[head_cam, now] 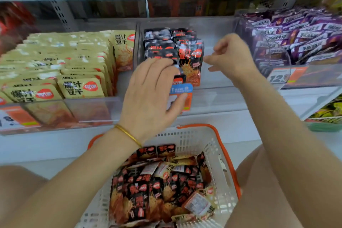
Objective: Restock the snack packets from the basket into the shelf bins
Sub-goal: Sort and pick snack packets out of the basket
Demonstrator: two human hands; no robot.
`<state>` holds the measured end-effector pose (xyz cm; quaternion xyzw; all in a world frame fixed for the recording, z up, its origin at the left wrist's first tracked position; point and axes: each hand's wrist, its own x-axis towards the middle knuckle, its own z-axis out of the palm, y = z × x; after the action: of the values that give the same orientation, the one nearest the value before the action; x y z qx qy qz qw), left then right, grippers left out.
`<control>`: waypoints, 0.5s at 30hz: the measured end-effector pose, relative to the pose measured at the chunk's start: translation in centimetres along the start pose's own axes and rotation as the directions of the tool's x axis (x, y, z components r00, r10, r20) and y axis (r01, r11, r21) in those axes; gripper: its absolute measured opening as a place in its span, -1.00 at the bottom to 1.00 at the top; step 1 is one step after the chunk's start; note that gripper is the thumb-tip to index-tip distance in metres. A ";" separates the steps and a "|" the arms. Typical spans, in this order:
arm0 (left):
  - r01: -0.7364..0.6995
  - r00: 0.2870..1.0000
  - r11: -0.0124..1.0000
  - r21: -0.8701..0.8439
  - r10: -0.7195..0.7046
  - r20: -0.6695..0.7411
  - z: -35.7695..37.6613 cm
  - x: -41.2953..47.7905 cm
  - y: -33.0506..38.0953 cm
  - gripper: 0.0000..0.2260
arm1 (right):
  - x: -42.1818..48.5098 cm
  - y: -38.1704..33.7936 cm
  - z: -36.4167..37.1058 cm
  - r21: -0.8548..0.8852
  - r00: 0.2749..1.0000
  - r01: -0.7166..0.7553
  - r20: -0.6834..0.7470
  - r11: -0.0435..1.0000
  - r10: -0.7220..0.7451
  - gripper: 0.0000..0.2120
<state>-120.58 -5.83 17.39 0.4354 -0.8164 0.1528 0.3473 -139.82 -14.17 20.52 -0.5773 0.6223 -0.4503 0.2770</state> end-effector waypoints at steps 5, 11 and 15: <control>-0.119 0.987 0.984 -0.131 0.131 0.087 1.8 -7.0 1.3 -0.79 | -10.3 1.0 -1.7 0.146 0.895 -0.059 0.445 0.988 -0.012 -0.83; -0.001 0.835 0.997 -0.072 0.041 0.549 7.7 -14.0 -2.5 -0.78 | -9.8 15.1 8.6 -0.518 0.607 -0.111 0.640 0.848 0.470 -0.94; 0.177 0.698 0.984 0.031 -0.148 0.701 9.3 -16.9 -5.1 -0.89 | -12.1 22.4 13.4 -0.655 0.478 0.005 0.665 0.756 0.574 -0.89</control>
<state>-114.08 -3.65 -1.30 0.5242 -0.8481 -0.0702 0.0328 -136.58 -7.28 -7.19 -0.6542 0.6061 0.1509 0.4265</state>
